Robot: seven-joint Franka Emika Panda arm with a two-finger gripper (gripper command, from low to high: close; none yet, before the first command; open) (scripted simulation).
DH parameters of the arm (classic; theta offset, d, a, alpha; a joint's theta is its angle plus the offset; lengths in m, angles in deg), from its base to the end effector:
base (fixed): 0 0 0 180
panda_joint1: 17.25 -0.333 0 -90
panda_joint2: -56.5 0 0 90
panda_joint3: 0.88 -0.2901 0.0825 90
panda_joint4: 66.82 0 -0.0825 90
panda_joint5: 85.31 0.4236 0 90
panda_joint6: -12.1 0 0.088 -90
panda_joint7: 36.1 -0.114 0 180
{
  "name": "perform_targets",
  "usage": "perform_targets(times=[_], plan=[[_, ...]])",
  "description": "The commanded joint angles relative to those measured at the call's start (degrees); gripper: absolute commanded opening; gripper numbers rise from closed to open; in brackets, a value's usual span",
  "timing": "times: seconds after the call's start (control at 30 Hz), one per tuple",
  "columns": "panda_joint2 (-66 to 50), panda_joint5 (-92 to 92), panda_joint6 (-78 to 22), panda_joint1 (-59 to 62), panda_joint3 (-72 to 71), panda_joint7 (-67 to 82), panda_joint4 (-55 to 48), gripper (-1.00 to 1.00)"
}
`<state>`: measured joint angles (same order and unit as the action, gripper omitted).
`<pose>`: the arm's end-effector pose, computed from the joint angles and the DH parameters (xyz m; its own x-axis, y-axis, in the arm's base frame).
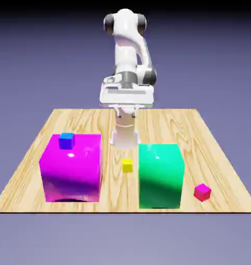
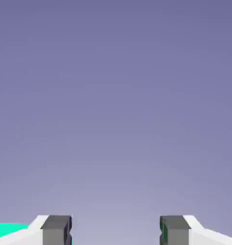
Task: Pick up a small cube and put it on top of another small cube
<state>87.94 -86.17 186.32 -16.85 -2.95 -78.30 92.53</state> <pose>0.4470 0.0133 0.4131 0.5334 -0.6377 0.5558 -0.4390 -0.7703 -0.4625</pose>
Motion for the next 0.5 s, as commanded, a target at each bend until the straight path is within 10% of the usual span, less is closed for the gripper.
perform_targets(times=[0.0, 0.47], plan=[[-0.27, 1.53, 0.18, 0.19, -2.08, -0.36, 0.02, 0.00], [-4.11, 22.87, 2.65, 2.83, -31.15, -5.41, 0.31, 0.00]])
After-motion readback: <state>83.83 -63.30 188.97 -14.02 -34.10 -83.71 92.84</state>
